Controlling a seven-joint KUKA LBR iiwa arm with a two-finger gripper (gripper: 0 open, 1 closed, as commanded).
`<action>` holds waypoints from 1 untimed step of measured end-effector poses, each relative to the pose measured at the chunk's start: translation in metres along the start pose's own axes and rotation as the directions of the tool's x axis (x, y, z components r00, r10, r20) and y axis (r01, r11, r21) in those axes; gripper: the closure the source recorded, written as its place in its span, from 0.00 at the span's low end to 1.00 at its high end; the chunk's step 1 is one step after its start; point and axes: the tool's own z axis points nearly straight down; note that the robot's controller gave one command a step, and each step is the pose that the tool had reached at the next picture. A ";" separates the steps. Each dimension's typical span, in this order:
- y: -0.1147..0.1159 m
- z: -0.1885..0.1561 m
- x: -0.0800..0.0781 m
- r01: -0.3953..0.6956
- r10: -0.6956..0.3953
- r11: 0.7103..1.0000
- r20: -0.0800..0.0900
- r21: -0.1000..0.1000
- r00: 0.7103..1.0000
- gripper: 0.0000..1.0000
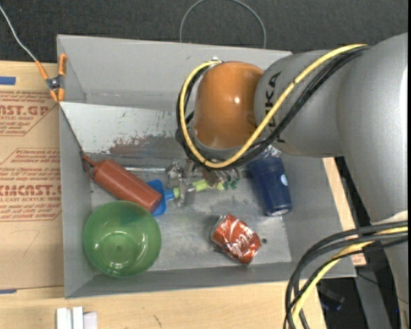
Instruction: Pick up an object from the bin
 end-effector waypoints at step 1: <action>0.009 -0.069 0.005 0.004 -0.004 1.000 -0.011 0.000 1.000 1.00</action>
Offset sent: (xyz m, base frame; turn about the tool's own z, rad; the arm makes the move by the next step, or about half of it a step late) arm 0.0000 -0.0175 0.2146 -0.0633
